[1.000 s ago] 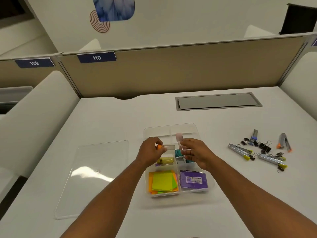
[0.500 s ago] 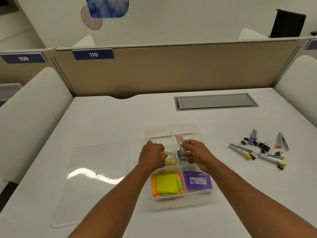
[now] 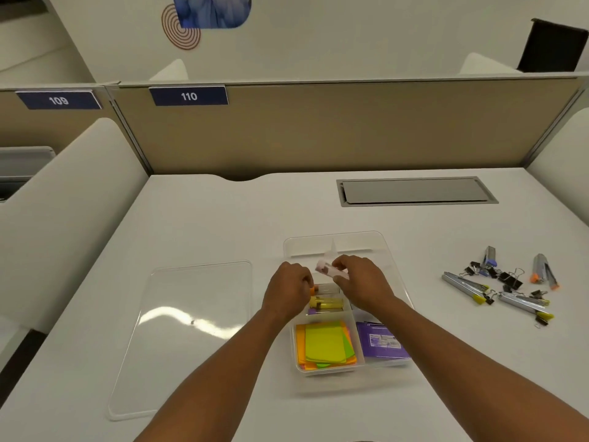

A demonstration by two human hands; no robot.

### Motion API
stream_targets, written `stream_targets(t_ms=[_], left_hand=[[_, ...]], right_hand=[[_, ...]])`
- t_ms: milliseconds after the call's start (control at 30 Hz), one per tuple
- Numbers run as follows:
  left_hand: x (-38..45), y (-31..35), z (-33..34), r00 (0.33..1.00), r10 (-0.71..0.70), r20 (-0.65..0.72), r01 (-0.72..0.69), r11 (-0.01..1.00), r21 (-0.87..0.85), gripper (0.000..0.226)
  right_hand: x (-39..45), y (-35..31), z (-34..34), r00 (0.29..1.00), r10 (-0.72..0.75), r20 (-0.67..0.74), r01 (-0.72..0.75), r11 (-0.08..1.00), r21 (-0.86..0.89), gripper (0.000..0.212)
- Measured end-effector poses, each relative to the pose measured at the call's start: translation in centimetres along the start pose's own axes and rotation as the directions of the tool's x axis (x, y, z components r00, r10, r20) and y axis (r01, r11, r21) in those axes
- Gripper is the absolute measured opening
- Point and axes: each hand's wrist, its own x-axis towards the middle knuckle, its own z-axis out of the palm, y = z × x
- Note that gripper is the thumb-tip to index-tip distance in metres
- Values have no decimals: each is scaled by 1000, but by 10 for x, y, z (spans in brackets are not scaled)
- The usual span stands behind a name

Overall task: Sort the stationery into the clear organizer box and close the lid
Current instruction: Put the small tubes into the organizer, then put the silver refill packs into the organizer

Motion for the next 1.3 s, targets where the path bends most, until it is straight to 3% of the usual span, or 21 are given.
stream_targets(t_ms=[100,233,467,1000,1167,1300], left_hand=[[-1,-6,-6,996,-67,-55,62,995,-83,28],[-4,-12,-10,994,-77,-73,69,992,-106,30],[-13,-8,-6,997,-55,-60,49,994,-98,27],[-4,58,20,998,28,-60,-34,994,-106,21],[5,95,40,995,25,-93,-38,991,-131,20],[14,125,61,997,65,-52,-71,990,-124,20]], right_hand=[[3,-3,9,990,-139,7,136,961,-240,34],[8,-8,19,972,-221,79,234,877,-419,37],[2,-4,32,978,-194,73,205,856,-476,33],[-25,46,-8,984,-135,-118,121,986,-117,24],[-35,75,-32,967,-12,-254,57,984,169,13],[-45,106,-52,945,110,-309,-34,970,241,13]])
